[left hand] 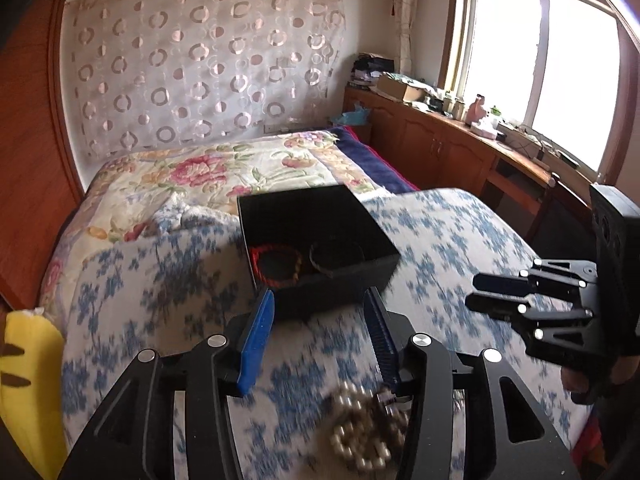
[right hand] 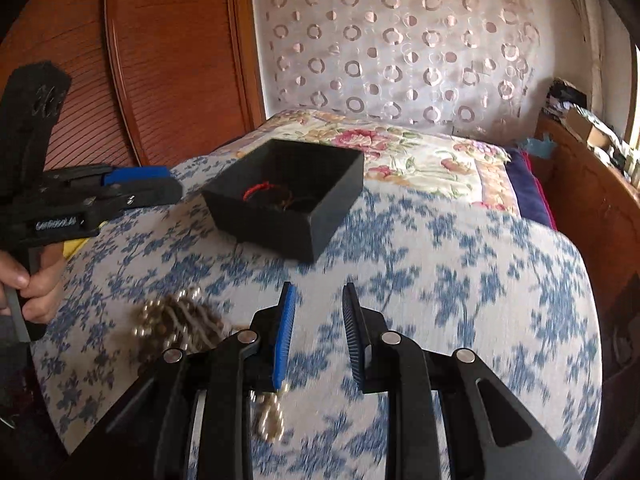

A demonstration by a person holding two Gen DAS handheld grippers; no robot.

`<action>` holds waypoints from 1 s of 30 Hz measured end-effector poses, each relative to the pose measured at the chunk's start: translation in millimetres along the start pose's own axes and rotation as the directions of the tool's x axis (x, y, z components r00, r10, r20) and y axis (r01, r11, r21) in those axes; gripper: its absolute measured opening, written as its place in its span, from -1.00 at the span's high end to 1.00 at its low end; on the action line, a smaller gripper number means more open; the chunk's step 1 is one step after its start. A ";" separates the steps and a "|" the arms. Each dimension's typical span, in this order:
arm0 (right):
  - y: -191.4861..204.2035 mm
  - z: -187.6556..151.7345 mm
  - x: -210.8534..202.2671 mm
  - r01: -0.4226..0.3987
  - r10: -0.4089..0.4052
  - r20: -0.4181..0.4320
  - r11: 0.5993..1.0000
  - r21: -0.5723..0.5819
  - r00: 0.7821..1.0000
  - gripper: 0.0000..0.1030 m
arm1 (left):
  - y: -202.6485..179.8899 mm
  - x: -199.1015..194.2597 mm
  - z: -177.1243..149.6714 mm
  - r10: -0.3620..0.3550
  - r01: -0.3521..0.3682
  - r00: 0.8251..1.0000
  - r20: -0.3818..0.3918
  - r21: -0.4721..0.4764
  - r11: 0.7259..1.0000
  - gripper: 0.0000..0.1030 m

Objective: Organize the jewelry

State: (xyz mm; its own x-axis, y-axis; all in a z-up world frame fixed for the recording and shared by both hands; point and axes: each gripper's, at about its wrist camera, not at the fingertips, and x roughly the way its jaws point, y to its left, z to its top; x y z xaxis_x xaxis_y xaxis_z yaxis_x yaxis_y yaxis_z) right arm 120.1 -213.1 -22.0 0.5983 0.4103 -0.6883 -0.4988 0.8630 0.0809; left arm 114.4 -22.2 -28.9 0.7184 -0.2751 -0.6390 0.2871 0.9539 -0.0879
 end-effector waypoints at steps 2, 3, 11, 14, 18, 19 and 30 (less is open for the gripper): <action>1.6 -9.8 -3.7 0.005 -0.005 -0.009 1.000 0.013 1.000 0.48 | -1.3 -4.1 -9.7 -0.010 0.010 1.000 -0.006 -0.009 1.000 0.14; 2.2 -13.2 -5.0 0.006 -0.006 -0.010 1.000 0.017 1.000 0.48 | -2.0 -5.9 -14.1 -0.016 0.016 1.000 -0.008 -0.013 1.000 0.14; 11.0 -53.0 -20.6 0.012 -0.010 -0.033 0.998 0.057 0.999 0.48 | -10.0 -4.5 -39.9 -0.059 0.056 0.997 -0.051 -0.048 0.997 0.14; 13.5 -66.0 -22.7 0.012 -0.009 -0.042 0.997 0.072 0.999 0.48 | -13.8 1.6 -43.2 -0.072 0.068 0.995 -0.071 -0.058 0.996 0.14; 15.6 -73.5 -23.7 0.008 -0.004 -0.051 0.997 0.078 0.999 0.48 | -18.4 11.4 -43.5 -0.084 0.078 0.992 -0.095 -0.062 0.995 0.14; 16.7 -73.9 -25.3 0.007 -0.004 -0.045 0.997 0.074 0.999 0.48 | -19.0 13.4 -43.5 -0.090 0.083 0.991 -0.100 -0.067 0.994 0.14; 14.3 -72.7 -31.9 0.007 -0.005 -0.030 0.997 0.077 1.000 0.48 | -21.7 36.8 -43.1 -0.156 0.139 0.975 -0.156 -0.117 0.983 0.63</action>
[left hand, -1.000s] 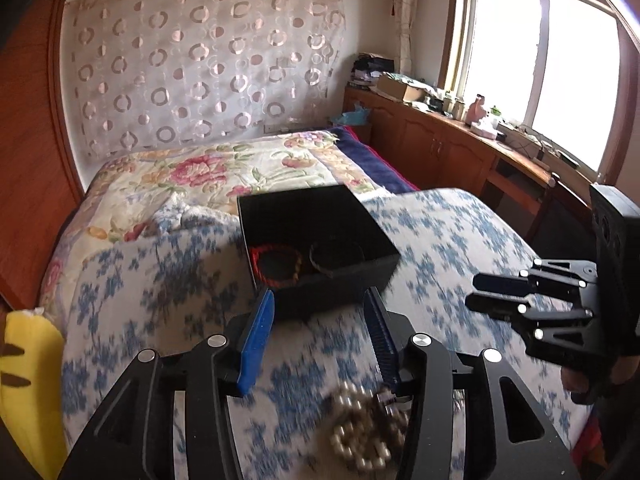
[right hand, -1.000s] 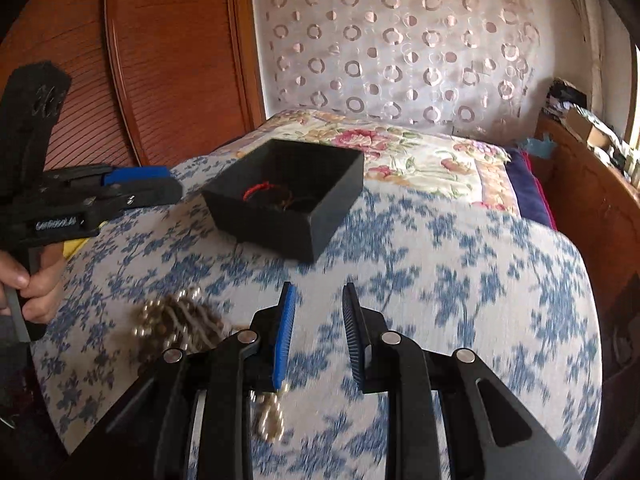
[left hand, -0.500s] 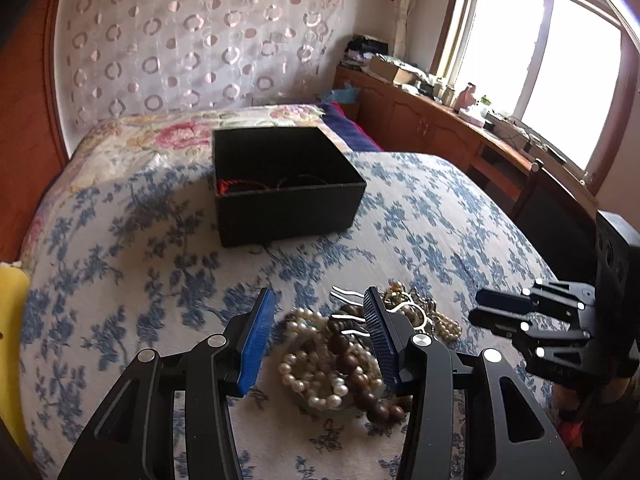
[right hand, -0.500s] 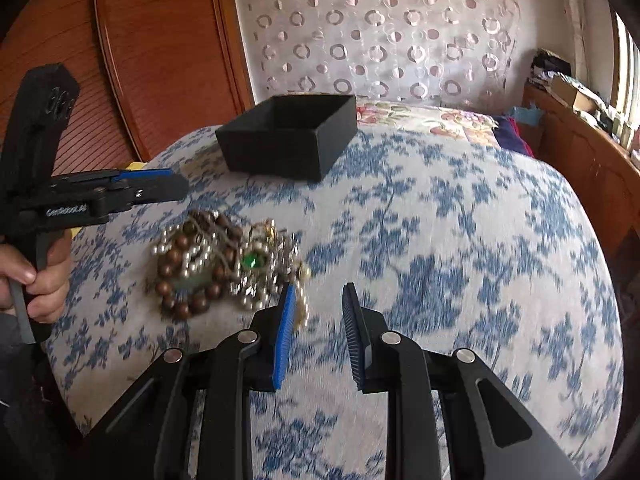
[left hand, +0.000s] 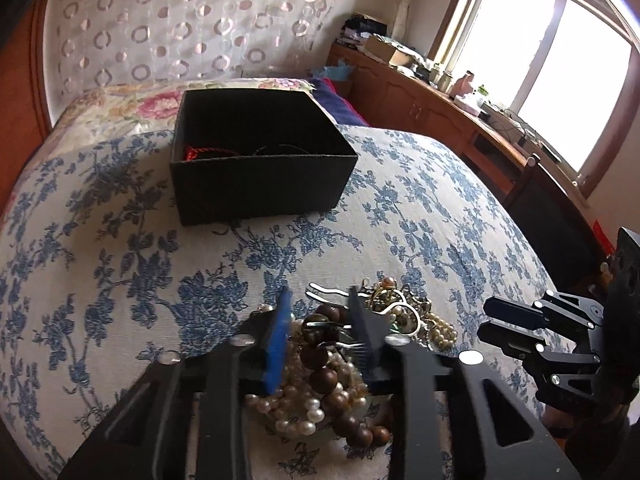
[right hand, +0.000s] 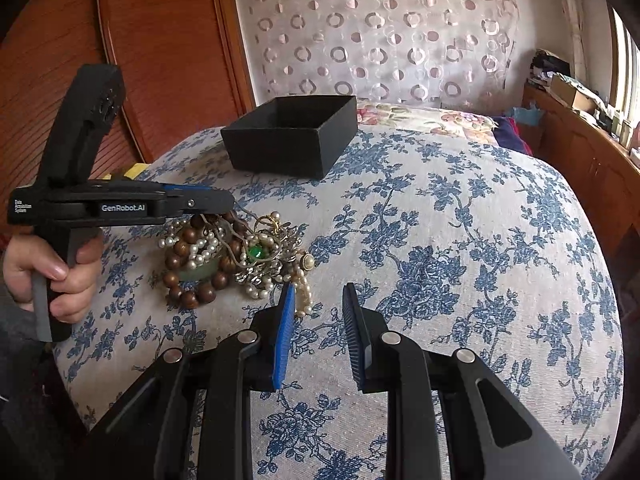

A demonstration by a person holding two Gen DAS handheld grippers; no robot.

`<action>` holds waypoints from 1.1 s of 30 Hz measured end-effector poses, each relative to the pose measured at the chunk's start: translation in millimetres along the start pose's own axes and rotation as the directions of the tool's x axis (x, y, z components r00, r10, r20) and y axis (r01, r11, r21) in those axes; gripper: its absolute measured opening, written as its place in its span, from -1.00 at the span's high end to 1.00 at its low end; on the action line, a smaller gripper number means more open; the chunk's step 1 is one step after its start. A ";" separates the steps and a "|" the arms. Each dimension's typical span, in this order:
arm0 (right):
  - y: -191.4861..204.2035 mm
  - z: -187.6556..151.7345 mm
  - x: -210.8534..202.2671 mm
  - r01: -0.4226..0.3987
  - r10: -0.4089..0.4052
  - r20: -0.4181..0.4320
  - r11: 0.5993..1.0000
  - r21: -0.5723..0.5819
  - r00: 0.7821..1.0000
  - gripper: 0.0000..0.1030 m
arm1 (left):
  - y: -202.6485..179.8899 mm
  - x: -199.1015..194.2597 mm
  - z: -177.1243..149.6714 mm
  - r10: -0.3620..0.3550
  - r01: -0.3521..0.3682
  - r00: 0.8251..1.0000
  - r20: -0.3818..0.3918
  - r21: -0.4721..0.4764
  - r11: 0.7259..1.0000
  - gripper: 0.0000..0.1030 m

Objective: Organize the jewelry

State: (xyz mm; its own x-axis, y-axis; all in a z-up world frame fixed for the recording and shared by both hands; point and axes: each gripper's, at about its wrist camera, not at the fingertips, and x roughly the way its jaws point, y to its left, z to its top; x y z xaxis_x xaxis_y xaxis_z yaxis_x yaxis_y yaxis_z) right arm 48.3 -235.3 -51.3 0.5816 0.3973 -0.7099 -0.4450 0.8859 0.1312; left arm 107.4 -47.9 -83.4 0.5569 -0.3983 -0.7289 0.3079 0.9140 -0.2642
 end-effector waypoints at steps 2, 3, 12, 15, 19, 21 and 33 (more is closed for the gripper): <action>-0.7 0.1 -0.8 0.002 -0.002 0.000 1.000 0.001 1.000 0.48 | -3.6 -1.1 0.8 -0.001 0.001 1.000 0.003 0.012 1.000 0.69; -1.4 0.4 -1.3 0.002 -0.002 0.001 1.000 0.001 1.000 0.48 | -4.8 -2.8 1.3 -0.004 0.004 1.000 0.008 0.017 1.000 0.70; -2.3 0.0 -1.6 0.008 -0.008 0.002 1.000 0.004 1.000 0.48 | -32.4 -31.1 7.4 -0.049 0.041 0.995 0.089 0.092 0.995 0.96; -2.6 0.1 -1.9 0.007 -0.007 0.002 1.000 0.005 1.000 0.48 | -41.5 -37.6 8.2 -0.056 0.043 0.993 0.107 0.116 0.992 0.99; -3.2 0.1 -1.8 0.009 -0.009 0.003 1.000 0.006 1.000 0.48 | -46.0 -42.9 8.3 -0.057 0.041 0.990 0.128 0.129 0.991 0.99; -3.9 0.3 -0.9 0.012 -0.012 0.003 1.000 0.005 1.000 0.48 | -46.2 -46.7 9.0 -0.061 0.043 0.989 0.136 0.130 0.991 0.99; 4.7 11.9 8.0 0.001 -0.001 0.001 1.000 -0.027 1.000 0.48 | -4.7 -38.4 1.7 -0.079 0.076 0.991 0.110 0.030 0.997 0.93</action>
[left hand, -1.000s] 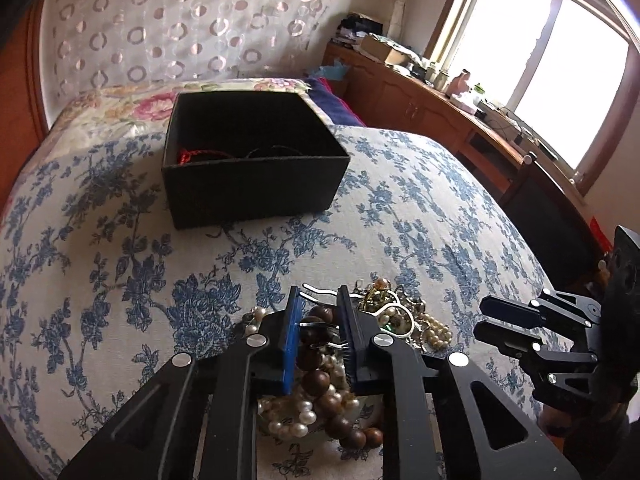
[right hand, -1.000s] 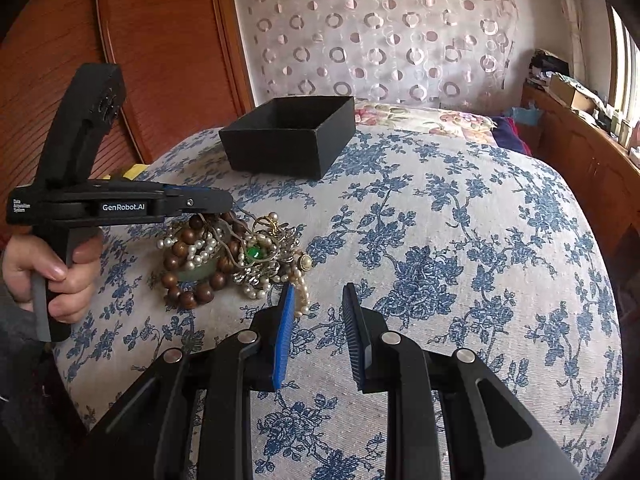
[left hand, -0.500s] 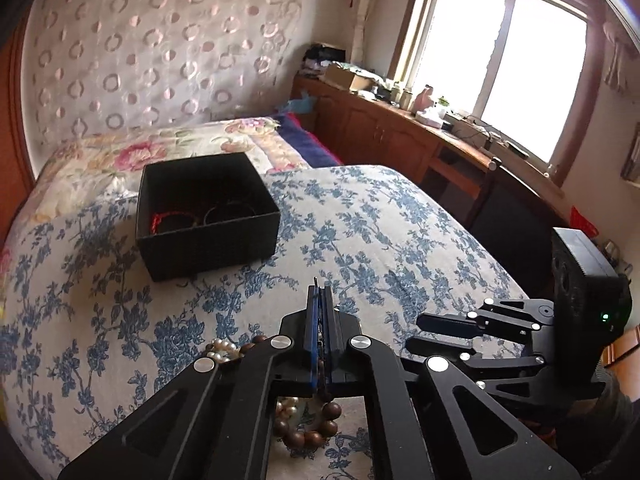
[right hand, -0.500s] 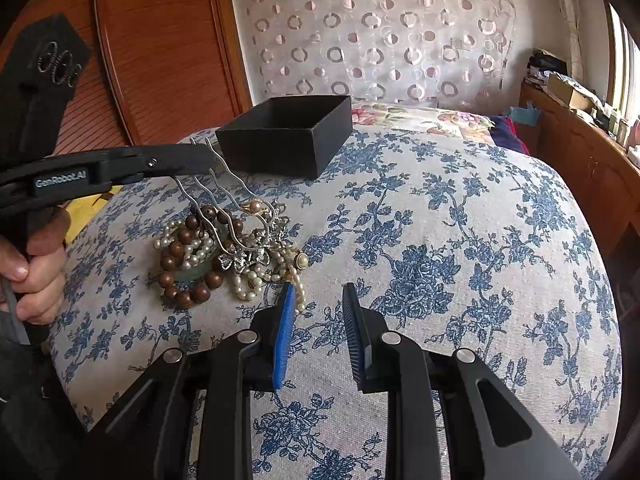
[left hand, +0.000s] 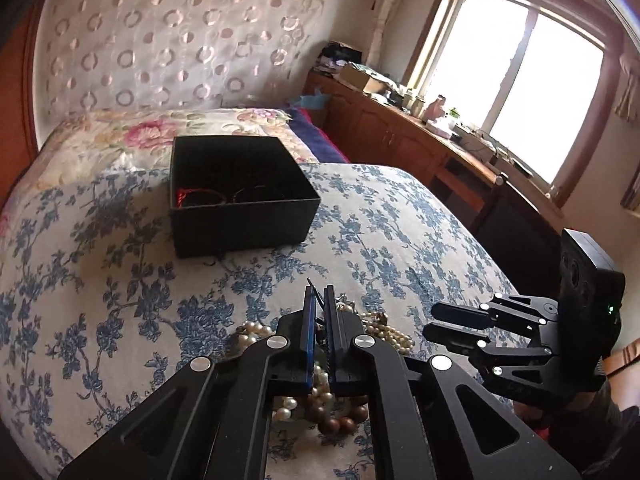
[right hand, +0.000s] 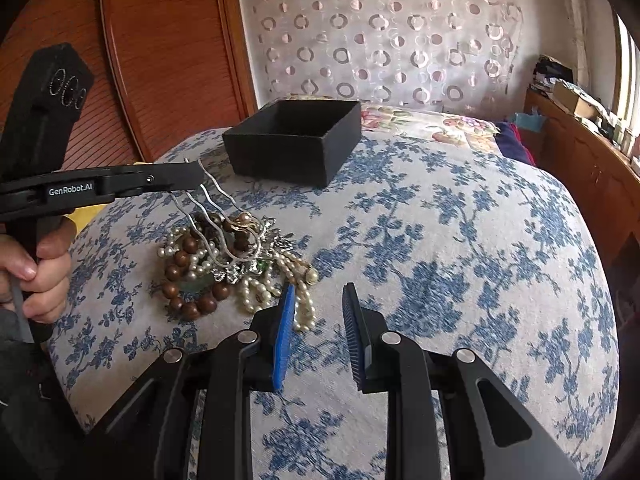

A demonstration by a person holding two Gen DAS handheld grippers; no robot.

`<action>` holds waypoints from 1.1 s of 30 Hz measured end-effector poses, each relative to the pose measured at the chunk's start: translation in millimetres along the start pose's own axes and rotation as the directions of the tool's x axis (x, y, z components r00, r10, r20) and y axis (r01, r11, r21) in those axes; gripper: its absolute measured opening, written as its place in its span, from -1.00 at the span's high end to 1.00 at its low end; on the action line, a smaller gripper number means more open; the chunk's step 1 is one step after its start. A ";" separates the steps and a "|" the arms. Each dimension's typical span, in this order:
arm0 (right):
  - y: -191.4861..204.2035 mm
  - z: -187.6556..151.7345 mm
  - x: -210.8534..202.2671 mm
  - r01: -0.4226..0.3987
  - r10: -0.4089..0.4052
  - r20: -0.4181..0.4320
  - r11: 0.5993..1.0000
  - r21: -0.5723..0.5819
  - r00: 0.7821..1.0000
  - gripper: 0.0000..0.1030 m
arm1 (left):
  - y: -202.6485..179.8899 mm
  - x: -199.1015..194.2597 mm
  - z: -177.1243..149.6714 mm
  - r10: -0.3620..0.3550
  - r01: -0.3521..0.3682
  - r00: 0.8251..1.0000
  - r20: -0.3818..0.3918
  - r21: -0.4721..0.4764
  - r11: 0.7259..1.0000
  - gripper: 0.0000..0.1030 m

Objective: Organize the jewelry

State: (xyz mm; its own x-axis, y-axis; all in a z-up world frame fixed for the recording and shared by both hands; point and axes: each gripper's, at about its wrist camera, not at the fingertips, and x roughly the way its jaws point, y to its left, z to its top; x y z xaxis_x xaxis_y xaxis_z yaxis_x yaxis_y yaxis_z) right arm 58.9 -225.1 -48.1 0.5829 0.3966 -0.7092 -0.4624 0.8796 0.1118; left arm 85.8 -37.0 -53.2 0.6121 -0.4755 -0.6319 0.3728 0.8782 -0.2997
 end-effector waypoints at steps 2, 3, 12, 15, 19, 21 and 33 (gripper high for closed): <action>2.3 3.4 3.9 0.002 -0.002 -0.003 1.000 -0.009 1.000 0.48 | 2.2 0.4 -1.0 0.029 -0.029 1.000 -0.003 0.009 1.000 0.88; 3.2 5.2 5.6 0.001 -0.001 -0.003 1.000 -0.013 1.000 0.48 | 3.4 1.4 -1.3 0.050 -0.050 0.999 -0.008 0.011 0.999 0.86; 9.9 23.2 19.8 -0.051 0.051 0.002 0.999 0.010 0.999 0.48 | 25.2 -6.6 -9.6 0.158 -0.158 0.987 -0.013 0.005 0.987 0.68; 10.7 30.1 28.5 -0.067 0.067 0.000 0.997 0.037 0.998 0.24 | 27.3 -9.9 -10.2 0.159 -0.159 0.987 -0.007 0.005 0.987 0.68; 16.9 34.9 36.1 -0.094 0.094 -0.003 0.994 0.054 0.996 0.19 | 24.5 -9.7 -11.7 0.175 -0.174 0.985 -0.009 0.026 0.984 0.68; 21.4 36.2 40.7 -0.094 0.095 -0.014 0.994 0.054 0.995 0.18 | 24.6 -7.4 -13.9 0.185 -0.184 0.983 -0.017 0.036 0.982 0.68; 22.1 35.9 56.3 -0.134 0.142 -0.059 0.983 0.126 0.988 0.18 | 28.3 -1.8 -25.4 0.183 -0.182 0.982 -0.046 0.030 0.983 0.68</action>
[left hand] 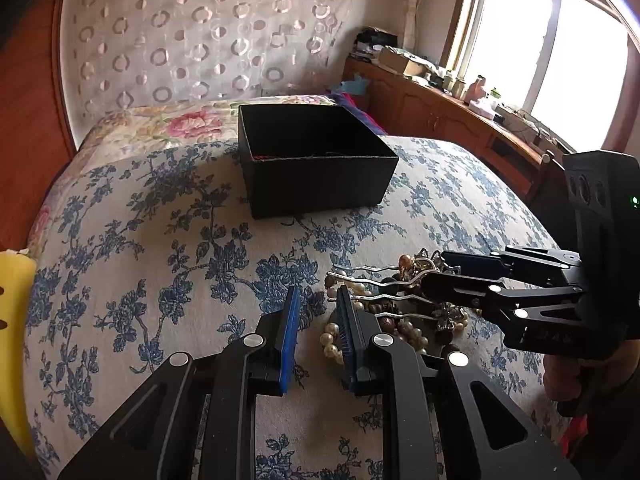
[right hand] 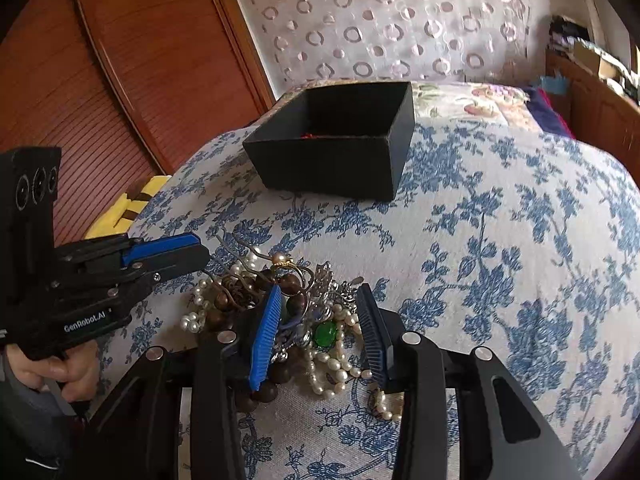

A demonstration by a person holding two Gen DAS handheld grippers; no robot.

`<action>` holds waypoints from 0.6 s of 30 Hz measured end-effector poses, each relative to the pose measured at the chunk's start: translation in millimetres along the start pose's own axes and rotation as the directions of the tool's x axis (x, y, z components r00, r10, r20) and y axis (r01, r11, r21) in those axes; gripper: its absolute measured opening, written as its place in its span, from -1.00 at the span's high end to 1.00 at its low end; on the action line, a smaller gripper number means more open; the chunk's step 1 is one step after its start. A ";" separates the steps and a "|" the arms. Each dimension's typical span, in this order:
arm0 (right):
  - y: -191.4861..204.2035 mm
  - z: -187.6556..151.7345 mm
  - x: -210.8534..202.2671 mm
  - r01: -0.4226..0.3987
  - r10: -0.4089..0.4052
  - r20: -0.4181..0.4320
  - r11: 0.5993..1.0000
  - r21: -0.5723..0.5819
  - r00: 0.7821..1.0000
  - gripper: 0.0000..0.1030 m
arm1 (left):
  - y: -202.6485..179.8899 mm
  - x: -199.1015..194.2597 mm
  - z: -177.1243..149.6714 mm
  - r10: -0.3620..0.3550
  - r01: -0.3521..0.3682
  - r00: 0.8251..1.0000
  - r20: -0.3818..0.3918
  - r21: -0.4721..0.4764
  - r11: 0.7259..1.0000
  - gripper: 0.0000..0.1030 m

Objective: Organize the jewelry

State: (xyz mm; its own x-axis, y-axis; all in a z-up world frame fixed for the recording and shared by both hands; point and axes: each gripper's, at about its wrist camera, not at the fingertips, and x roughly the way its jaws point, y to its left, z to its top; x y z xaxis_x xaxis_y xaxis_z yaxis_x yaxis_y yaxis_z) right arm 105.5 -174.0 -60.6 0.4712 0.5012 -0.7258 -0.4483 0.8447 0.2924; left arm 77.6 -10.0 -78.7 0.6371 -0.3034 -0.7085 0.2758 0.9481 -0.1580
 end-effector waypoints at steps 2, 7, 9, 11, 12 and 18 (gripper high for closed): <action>-0.1 -0.8 1.0 -0.011 0.011 -0.001 1.000 0.008 1.000 0.18 | 0.4 0.8 -0.1 0.001 -0.001 1.000 -0.001 -0.001 1.000 0.68; 0.7 -1.3 -4.4 -0.043 0.043 0.003 0.999 0.009 0.999 0.60 | 1.0 1.7 -1.0 0.001 -0.001 1.000 -0.007 -0.008 1.000 0.68; 2.3 0.1 -9.2 -0.053 0.053 0.013 0.999 -0.003 0.999 0.63 | 0.3 0.5 -1.4 -0.003 0.003 1.000 -0.005 -0.010 1.000 0.68; 4.4 3.0 -16.6 -0.042 0.042 0.027 0.999 -0.020 0.999 0.68 | -1.8 -3.3 -0.7 -0.006 0.006 1.000 0.005 -0.009 1.000 0.68; 5.3 5.6 -20.9 -0.040 0.041 0.036 0.999 -0.029 0.999 0.71 | -2.6 -5.1 0.1 -0.007 0.007 1.000 0.010 -0.007 1.000 0.68; 16.4 31.3 -46.0 0.024 -0.014 0.085 0.993 -0.118 0.996 0.79 | -8.2 -18.2 5.9 -0.014 0.014 0.999 0.042 0.004 1.000 0.68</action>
State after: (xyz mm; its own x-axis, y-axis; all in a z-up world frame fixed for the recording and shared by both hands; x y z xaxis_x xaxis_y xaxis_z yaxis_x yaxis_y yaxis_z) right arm 100.3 -177.3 -2.9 0.5400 0.5038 -0.6743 -0.5232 0.8284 0.1999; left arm 68.0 -12.8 -60.4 0.6625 -0.3207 -0.6770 0.2876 0.9434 -0.1654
